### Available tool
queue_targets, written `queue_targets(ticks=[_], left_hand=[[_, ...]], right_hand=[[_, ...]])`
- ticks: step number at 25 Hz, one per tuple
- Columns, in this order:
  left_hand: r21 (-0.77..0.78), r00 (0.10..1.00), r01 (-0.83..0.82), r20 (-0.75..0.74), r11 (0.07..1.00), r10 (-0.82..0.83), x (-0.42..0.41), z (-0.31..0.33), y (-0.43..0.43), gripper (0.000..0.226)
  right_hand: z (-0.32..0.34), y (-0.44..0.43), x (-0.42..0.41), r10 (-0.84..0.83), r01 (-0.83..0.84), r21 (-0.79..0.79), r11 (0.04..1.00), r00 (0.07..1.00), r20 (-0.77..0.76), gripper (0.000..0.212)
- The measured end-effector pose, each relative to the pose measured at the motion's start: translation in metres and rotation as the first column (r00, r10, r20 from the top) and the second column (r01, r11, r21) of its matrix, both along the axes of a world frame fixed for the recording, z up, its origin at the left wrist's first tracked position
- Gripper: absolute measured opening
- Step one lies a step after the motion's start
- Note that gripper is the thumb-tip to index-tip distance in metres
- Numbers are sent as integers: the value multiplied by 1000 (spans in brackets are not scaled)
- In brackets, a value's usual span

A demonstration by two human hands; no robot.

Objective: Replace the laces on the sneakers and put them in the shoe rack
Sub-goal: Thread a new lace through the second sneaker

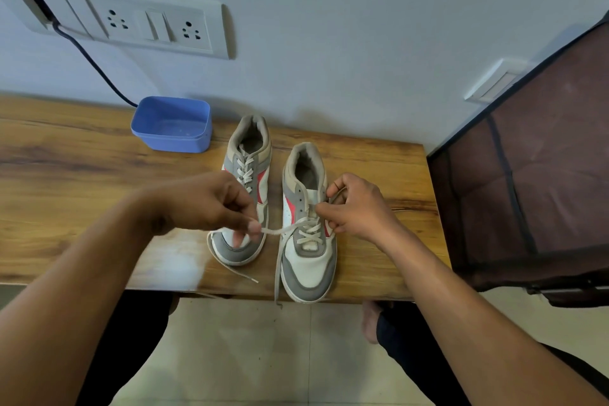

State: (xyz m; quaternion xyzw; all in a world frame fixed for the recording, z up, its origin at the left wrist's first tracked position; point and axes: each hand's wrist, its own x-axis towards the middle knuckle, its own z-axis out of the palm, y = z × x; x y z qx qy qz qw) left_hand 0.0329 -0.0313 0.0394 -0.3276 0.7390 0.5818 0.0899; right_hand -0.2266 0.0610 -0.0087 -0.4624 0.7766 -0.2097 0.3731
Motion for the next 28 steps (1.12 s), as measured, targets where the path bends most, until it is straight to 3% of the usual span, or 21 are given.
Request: queue_targets(ticks=[2, 5, 9, 12, 14, 15, 18, 21, 23, 25, 28], left_hand=[[40, 997, 49, -69, 998, -46, -24, -3, 14, 14], [90, 974, 87, -218, 992, -66, -59, -10, 52, 13], [82, 977, 139, -174, 987, -123, -68, -15, 68, 18], [-208, 999, -27, 30, 978, 34, -55, -19, 40, 19], [-495, 973, -104, 131, 863, 192, -53, -27, 32, 18], [-556, 963, -120, 135, 822, 232, -54, -32, 33, 18], [-519, 966, -161, 90, 839, 241, -63, -45, 41, 20], [-518, 963, -199, 52, 832, 263, -67, -52, 41, 18], [-495, 965, -209, 38, 843, 261, -68, -53, 39, 16], [-474, 966, -209, 37, 855, 257, -69, -53, 39, 18], [-459, 960, -231, 34, 858, 277, -68, -55, 36, 20]], right_hand=[[7, 2, 0, 15, -15, 22, 1000, 1000, 2, 29], [17, 13, 6, 80, -98, 148, 984, 989, 124, 26], [29, 27, -7, 128, -157, 166, 974, 977, 172, 15], [49, 41, -38, 60, -106, 163, 981, 963, 263, 11], [54, 50, -48, 94, -153, 225, 962, 963, 253, 4], [53, 52, -48, 138, -200, 273, 941, 964, 229, 2], [42, 53, -41, 365, -357, 447, 820, 928, 73, 7], [30, 48, -33, 600, -361, 621, 695, 768, -225, 4], [24, 46, -29, 649, -308, 688, 657, 696, -308, 6], [24, 44, -29, 615, -277, 661, 697, 705, -353, 13], [39, 37, -27, 424, -286, 374, 882, 827, -369, 6]])
